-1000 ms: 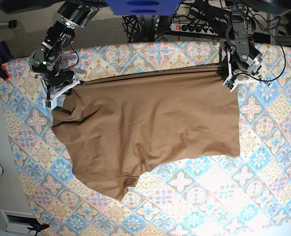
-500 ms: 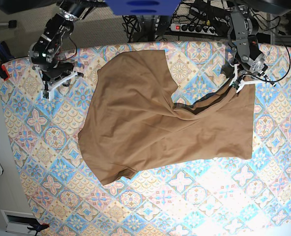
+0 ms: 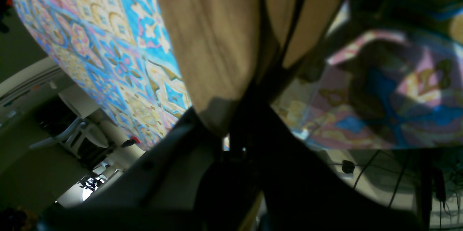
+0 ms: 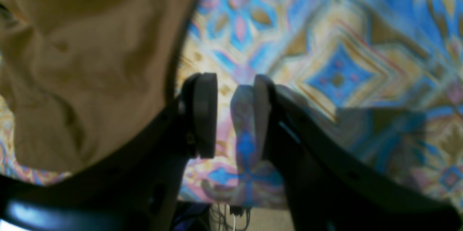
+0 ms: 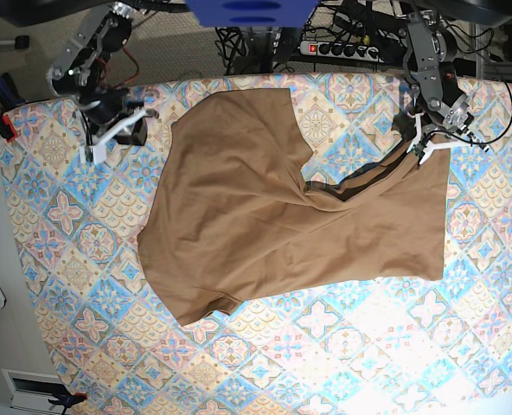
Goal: Layout the t-shirt on the table in an organized manner, then fold the t-shirt properly
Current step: 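Release the shirt with the right gripper and raise it, then grasp the shirt edge near the right gripper and pull it outward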
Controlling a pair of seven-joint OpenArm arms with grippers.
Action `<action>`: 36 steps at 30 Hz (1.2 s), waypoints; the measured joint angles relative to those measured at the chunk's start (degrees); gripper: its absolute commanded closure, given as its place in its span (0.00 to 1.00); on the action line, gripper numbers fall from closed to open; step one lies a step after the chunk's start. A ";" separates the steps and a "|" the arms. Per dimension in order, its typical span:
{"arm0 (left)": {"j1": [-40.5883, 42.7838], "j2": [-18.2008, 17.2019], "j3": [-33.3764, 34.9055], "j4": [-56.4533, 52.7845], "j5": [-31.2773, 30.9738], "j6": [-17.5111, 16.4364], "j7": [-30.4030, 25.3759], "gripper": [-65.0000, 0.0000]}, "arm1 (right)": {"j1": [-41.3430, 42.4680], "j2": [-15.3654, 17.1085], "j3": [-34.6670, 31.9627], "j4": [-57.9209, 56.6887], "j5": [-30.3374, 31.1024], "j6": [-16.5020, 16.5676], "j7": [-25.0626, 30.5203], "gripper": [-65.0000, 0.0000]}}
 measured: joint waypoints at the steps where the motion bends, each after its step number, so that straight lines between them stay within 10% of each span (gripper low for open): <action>1: -0.04 0.00 0.00 0.00 0.02 0.00 0.00 1.00 | 0.52 0.20 -0.02 0.04 0.46 0.00 1.25 0.74; 33: -1.60 0.00 0.11 0.00 3.17 -0.02 0.00 1.00 | -3.61 -1.33 -10.75 -9.42 4.02 0.74 7.23 0.74; 36: -1.57 0.02 0.11 0.00 3.17 -0.02 0.00 1.00 | -3.43 -1.18 -14.40 -9.40 3.13 0.61 7.21 0.86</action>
